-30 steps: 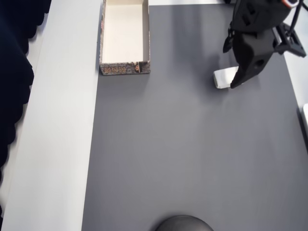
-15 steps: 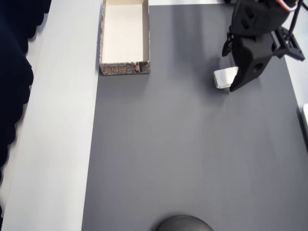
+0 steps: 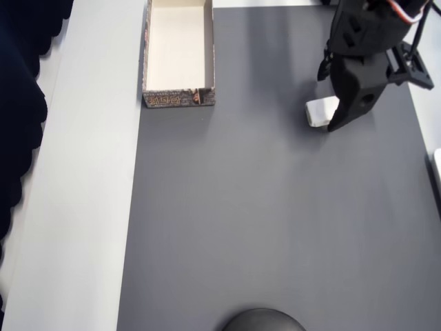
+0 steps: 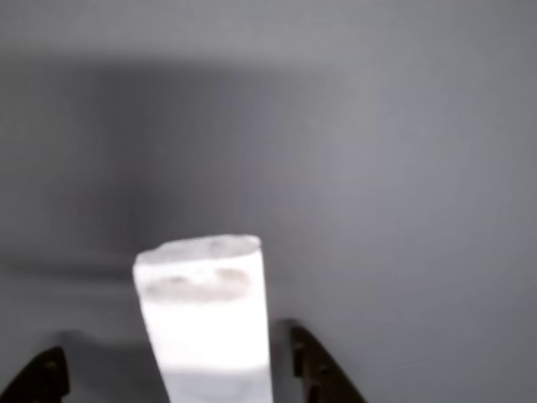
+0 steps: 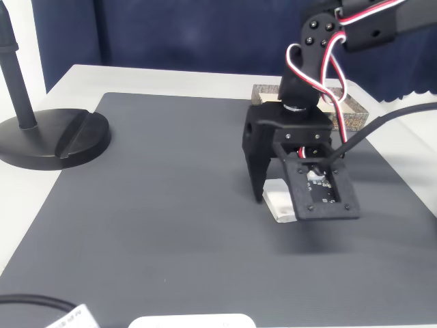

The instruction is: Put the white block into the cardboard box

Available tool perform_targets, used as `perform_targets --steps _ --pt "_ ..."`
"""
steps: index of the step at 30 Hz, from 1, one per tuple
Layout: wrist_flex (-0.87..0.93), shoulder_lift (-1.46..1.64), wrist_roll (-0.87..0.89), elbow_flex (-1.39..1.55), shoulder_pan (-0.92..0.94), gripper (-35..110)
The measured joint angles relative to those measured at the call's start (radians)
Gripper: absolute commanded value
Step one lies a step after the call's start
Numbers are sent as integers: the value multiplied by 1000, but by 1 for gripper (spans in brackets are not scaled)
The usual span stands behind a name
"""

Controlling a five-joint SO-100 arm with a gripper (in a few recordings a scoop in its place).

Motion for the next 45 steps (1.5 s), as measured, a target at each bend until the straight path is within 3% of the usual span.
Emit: perform_targets --steps 45 --pt "-31 -17 12 0 -3 30"
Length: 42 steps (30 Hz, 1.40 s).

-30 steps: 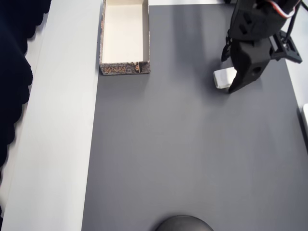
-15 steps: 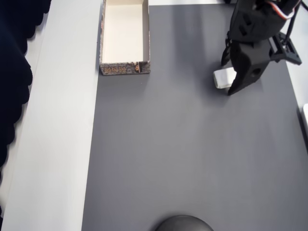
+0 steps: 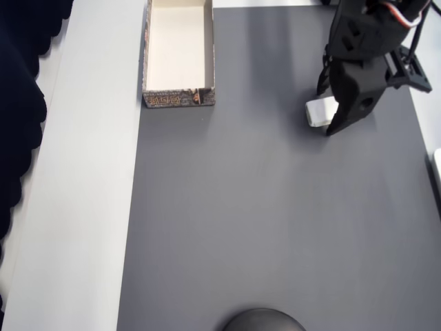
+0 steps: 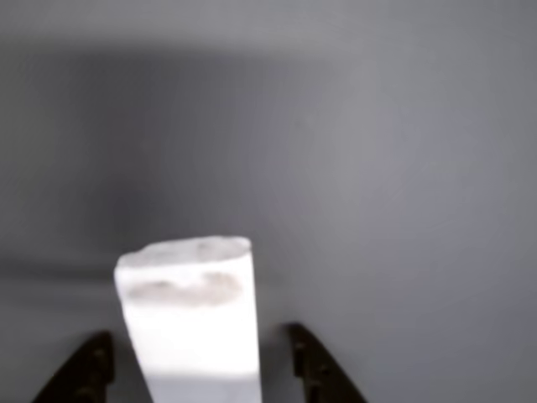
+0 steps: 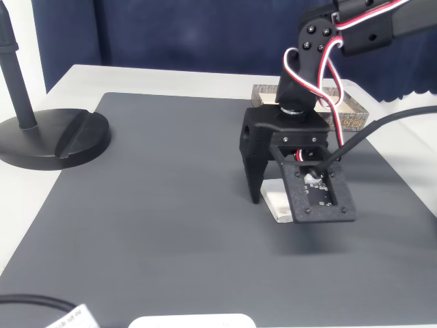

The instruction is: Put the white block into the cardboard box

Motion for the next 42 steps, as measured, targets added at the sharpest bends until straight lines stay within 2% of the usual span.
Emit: perform_targets --steps 16,33,37,42 --pt "2 -6 3 0 -5 23" --pt "8 -6 3 5 -2 5" --pt "8 -6 -28 3 -2 -1" --pt "8 -6 -80 3 -2 -2"
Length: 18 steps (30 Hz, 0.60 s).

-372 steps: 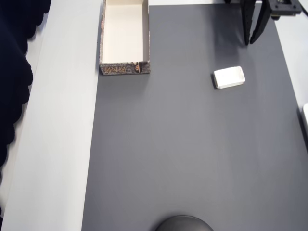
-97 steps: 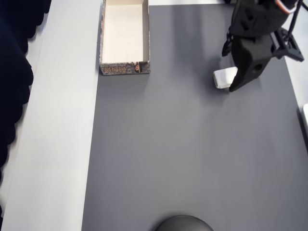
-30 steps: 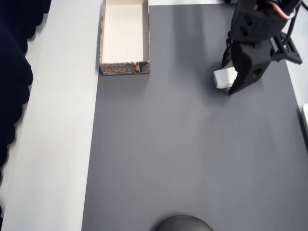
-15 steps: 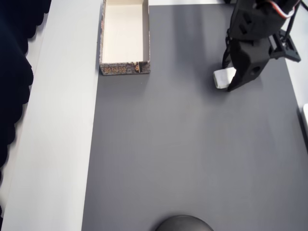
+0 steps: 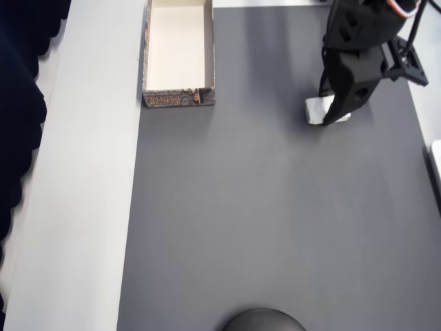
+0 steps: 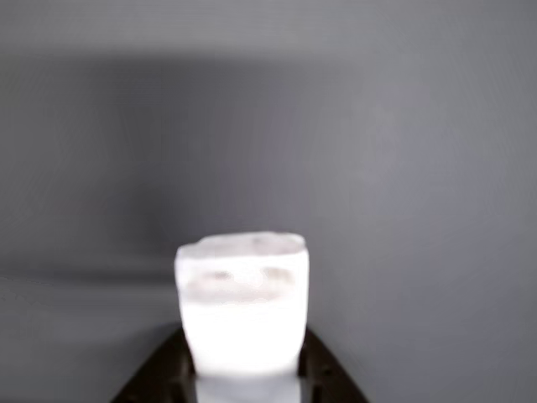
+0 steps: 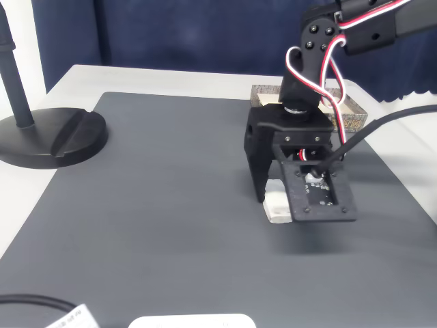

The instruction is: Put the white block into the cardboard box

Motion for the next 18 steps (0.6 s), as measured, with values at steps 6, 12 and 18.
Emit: perform_targets --steps 6,12,18 --pt "-2 0 -8 0 0 -2" --pt "-2 0 -8 0 0 -2" --pt "23 35 -32 -2 -14 -2"
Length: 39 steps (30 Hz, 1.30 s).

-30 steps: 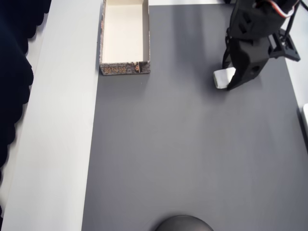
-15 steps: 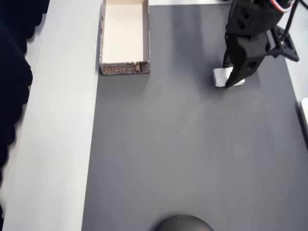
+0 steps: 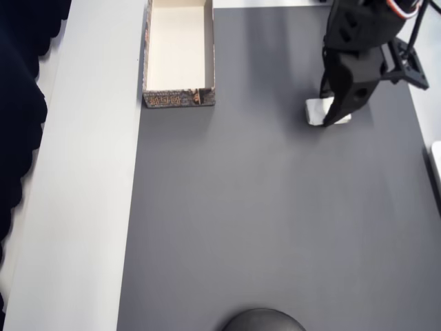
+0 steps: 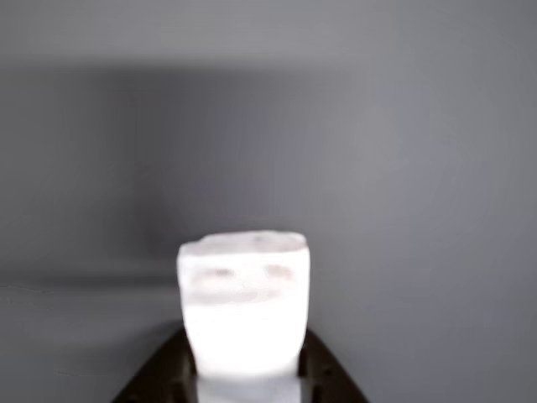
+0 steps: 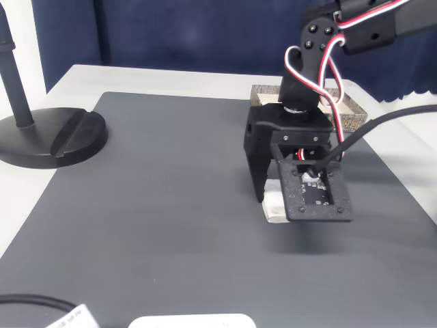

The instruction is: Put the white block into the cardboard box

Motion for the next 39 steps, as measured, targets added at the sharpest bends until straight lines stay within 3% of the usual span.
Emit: perform_targets --steps 11,21,27,39 --pt "130 222 -130 58 41 -2" --pt "247 327 -462 58 112 -2" --pt "256 377 -749 58 183 -2" --pt "262 400 -1003 26 370 -2"
